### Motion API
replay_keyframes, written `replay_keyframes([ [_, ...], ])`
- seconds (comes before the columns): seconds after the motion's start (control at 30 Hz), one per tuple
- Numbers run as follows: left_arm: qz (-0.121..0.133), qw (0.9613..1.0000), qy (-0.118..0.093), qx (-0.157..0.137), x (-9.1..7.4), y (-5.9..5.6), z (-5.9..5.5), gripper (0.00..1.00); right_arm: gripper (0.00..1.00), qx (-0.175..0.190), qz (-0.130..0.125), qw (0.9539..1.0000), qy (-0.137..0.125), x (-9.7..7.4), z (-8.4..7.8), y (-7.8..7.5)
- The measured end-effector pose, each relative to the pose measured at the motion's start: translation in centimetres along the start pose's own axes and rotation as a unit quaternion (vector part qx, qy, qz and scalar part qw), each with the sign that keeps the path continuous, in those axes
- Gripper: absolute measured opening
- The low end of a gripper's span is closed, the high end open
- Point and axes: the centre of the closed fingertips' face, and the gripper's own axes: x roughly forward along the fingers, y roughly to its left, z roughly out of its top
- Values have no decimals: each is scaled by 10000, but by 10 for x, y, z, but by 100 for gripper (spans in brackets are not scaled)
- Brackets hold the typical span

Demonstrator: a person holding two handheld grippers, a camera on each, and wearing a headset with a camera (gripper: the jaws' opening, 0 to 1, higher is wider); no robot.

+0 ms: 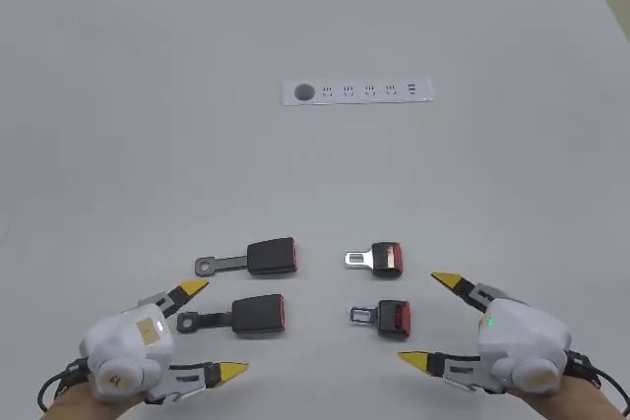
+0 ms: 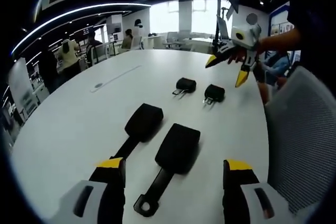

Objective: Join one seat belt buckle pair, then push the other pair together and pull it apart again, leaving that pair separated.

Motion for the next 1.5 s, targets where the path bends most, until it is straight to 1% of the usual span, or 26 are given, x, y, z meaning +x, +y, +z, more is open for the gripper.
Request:
replay_keyframes([
  [0.17, -124, 9997, 140, 149, 5, 0, -2, 71, 62, -168, 146, 9997, 121, 4, -5, 3],
  [0.3, -229, 9987, 331, 321, 9, -1, -4, 66, 57, -299, 275, 9989, 224, 8, -8, 5],
  [0.4, -364, 9974, 445, 440, 12, -4, -4, 60, 53, -385, 373, 9981, 294, 11, -10, 6],
  [0.57, -545, 9945, 634, 633, 19, -6, -6, 56, 47, -610, 581, 9953, 481, 16, -16, 9],
  [0.63, -603, 9936, 692, 655, 21, -6, -7, 54, 44, -680, 652, 9941, 546, 17, -18, 10],
  [0.8, -655, 9913, 828, 781, 25, -3, -11, 51, 40, -774, 773, 9919, 639, 22, -22, 10],
  [0.93, -821, 9891, 926, 801, 28, -4, -13, 48, 36, -819, 914, 9898, 726, 27, -24, 12],
  [1.03, -948, 9858, 1038, 917, 31, -6, -16, 45, 35, -876, 982, 9882, 781, 30, -25, 13],
  [1.1, -993, 9840, 1098, 994, 33, -6, -17, 43, 34, -892, 1024, 9874, 809, 32, -26, 14],
  [1.2, -1059, 9822, 1136, 1056, 36, -3, -20, 42, 32, -921, 1043, 9868, 825, 34, -28, 13],
  [1.33, -1176, 9784, 1220, 1186, 42, -3, -20, 38, 31, -946, 1100, 9856, 867, 35, -29, 13],
  [1.4, -1225, 9763, 1278, 1245, 44, -1, -22, 36, 31, -954, 1117, 9851, 891, 35, -29, 13],
  [1.43, -1284, 9763, 1239, 1224, 44, -3, -21, 36, 31, -983, 1122, 9847, 900, 35, -30, 13],
  [1.47, -1251, 9764, 1257, 1231, 45, -1, -21, 34, 31, -987, 1122, 9847, 901, 35, -29, 13],
  [1.5, -1269, 9761, 1257, 1238, 45, -1, -21, 34, 31, -985, 1121, 9847, 901, 35, -29, 13],
])
